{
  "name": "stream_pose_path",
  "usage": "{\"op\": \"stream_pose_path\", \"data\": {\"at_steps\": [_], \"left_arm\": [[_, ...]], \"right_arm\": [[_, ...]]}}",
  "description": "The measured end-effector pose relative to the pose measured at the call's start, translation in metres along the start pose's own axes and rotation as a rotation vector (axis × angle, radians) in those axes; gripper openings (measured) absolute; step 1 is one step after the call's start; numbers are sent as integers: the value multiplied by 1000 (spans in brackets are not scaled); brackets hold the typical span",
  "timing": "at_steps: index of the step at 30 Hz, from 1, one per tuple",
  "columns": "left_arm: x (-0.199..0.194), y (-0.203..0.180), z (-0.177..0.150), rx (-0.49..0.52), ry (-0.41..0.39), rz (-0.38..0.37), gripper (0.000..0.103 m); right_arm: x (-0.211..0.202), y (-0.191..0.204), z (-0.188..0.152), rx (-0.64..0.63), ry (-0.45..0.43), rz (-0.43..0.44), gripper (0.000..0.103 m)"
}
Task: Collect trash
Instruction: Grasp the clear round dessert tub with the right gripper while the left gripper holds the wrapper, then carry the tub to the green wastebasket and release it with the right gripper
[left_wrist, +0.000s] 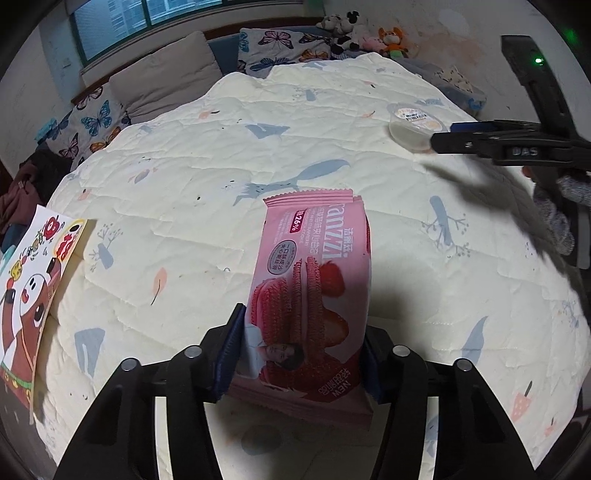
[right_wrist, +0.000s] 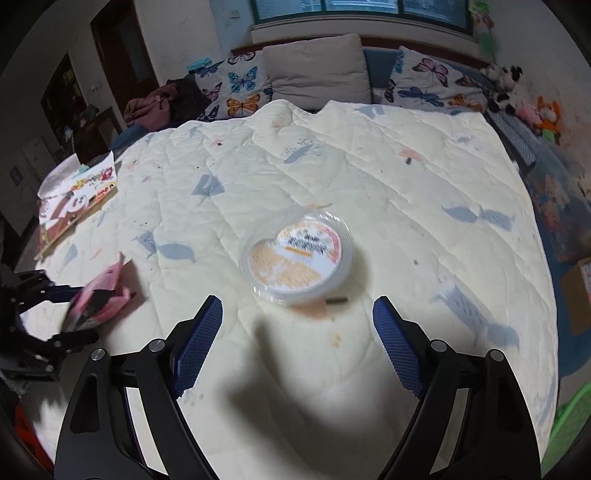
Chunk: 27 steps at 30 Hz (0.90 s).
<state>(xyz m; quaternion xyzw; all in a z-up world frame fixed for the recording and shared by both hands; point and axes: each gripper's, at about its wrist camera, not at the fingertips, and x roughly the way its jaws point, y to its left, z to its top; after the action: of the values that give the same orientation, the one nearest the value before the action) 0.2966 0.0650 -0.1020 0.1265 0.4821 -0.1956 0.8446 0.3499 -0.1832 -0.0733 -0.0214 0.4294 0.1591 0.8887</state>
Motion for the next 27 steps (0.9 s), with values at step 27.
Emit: {"op": "stream_pose_path", "data": {"at_steps": [27], "left_arm": [[-32, -9, 0, -83, -62, -36, 45]], "right_arm": [[-16, -7, -6, 69, -37, -10, 58]]}}
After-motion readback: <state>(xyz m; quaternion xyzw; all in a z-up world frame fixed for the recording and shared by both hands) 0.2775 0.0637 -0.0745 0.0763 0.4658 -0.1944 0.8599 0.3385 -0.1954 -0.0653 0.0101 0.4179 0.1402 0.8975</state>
